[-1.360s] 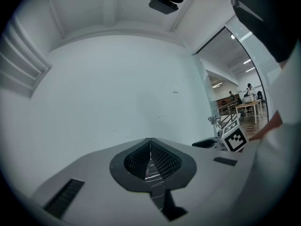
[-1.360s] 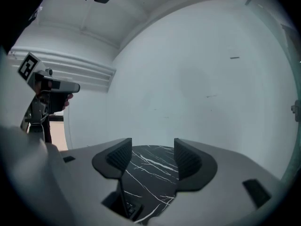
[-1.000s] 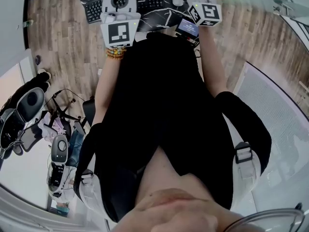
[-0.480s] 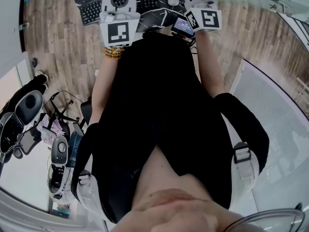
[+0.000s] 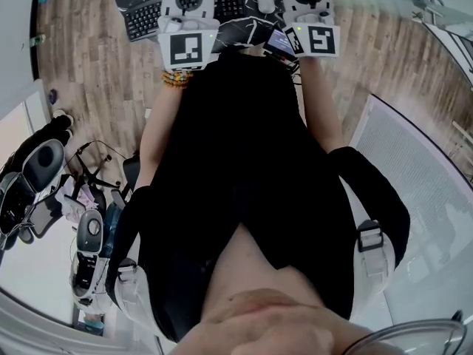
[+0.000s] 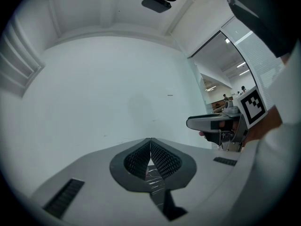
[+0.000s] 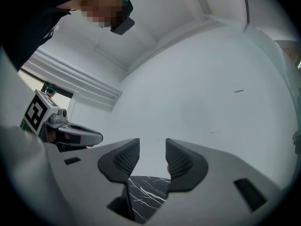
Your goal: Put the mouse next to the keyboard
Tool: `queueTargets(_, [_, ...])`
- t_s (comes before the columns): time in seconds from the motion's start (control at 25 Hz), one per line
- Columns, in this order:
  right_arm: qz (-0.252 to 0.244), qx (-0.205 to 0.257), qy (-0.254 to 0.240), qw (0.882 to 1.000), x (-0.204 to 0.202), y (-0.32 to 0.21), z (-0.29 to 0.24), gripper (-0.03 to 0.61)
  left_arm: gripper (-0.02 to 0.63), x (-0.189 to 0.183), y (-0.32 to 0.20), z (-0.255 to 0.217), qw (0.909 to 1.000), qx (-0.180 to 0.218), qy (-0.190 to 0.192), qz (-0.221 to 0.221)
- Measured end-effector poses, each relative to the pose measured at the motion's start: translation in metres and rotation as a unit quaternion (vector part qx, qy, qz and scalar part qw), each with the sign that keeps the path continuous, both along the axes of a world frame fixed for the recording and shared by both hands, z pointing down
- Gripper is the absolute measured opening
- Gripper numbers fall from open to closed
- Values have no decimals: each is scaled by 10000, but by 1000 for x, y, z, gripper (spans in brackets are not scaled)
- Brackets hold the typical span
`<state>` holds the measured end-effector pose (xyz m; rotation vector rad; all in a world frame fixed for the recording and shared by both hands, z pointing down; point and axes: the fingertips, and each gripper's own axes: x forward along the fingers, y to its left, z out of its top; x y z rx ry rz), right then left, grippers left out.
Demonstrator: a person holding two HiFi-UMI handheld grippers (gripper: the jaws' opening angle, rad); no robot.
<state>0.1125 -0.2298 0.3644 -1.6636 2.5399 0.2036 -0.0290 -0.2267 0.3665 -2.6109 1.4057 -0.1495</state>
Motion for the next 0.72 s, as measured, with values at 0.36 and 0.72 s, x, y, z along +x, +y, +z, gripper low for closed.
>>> queueTargets(0.36, [153,100,-8,9998,0,7,-5,105,14,10,-2,-2,9999,23,69,123])
queueTargets(0.72, [292,30,-126,9995,-1,13,-1,49,14,13,2,5,9998,-35,134,166])
